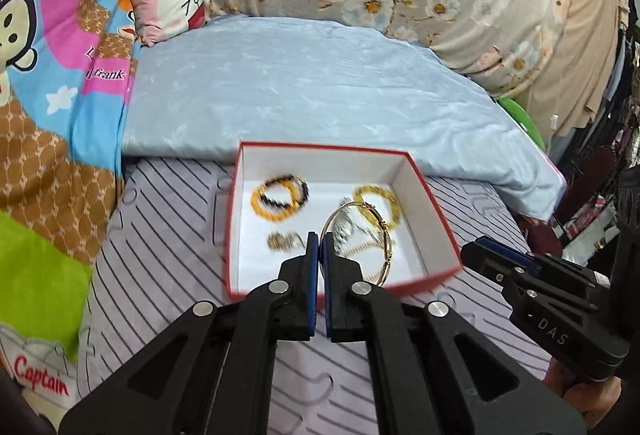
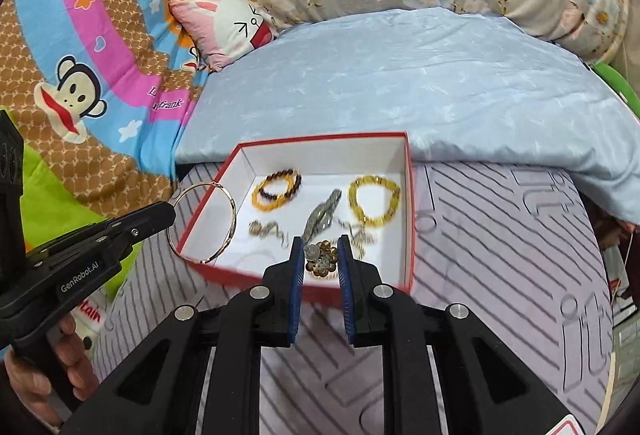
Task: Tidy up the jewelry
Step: 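Carry the bangle and brooch into the red box and open both tools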
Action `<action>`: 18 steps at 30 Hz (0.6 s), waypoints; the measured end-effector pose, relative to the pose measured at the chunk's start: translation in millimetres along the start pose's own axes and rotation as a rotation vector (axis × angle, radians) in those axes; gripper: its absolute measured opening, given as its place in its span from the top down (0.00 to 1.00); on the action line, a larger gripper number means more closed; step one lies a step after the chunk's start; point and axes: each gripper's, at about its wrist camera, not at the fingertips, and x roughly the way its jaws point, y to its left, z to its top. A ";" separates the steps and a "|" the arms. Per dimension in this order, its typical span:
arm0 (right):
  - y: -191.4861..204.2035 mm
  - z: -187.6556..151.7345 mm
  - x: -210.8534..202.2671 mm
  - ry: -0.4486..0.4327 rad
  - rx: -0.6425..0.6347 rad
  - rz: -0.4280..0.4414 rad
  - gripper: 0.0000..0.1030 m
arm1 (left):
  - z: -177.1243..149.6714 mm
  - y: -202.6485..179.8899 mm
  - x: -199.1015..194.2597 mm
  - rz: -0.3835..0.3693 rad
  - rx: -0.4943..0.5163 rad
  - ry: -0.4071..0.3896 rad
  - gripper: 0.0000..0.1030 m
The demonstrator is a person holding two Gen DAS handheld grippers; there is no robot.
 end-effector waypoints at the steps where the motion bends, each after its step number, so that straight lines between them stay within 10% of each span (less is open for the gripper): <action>1: 0.3 4.0 7.6 0.005 -0.003 -0.001 0.85 | 4.6 2.0 7.8 0.003 -0.004 0.002 0.99; 14: -5.6 10.4 66.6 0.061 0.007 -0.019 0.82 | 9.3 12.9 63.8 0.037 -0.003 0.054 0.98; 18: -8.8 12.0 52.6 0.032 0.025 -0.038 0.68 | 9.0 20.6 55.8 0.073 -0.029 0.034 0.73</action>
